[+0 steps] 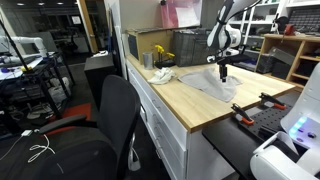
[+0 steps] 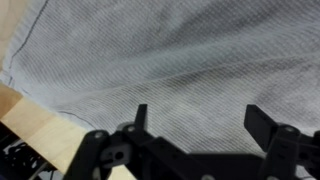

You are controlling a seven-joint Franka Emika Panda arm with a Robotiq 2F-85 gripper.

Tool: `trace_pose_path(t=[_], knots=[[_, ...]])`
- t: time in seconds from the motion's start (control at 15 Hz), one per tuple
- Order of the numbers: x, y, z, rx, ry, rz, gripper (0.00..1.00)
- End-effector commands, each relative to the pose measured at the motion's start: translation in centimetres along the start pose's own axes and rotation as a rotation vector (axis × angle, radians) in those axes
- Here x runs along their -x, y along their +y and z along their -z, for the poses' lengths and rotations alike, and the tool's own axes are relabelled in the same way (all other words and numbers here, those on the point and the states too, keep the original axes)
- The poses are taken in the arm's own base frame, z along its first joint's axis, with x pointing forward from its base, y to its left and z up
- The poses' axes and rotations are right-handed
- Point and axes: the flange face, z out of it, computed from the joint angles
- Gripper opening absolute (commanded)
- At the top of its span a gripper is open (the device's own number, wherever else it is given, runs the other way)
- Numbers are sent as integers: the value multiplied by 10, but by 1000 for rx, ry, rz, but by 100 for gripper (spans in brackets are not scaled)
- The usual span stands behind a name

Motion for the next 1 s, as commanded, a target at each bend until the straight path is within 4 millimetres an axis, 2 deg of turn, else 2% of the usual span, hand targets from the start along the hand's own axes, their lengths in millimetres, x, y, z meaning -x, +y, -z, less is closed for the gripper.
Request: trace_pose_path(t=[0.0,0.47,0.67,0.93], knots=[[-12,22,22,37,-75,-88,100],[-28,44,38,-77,-3,366,100],[-22,59,45,-111,24,527,100],[-3,80,61,-159,53,732,100]])
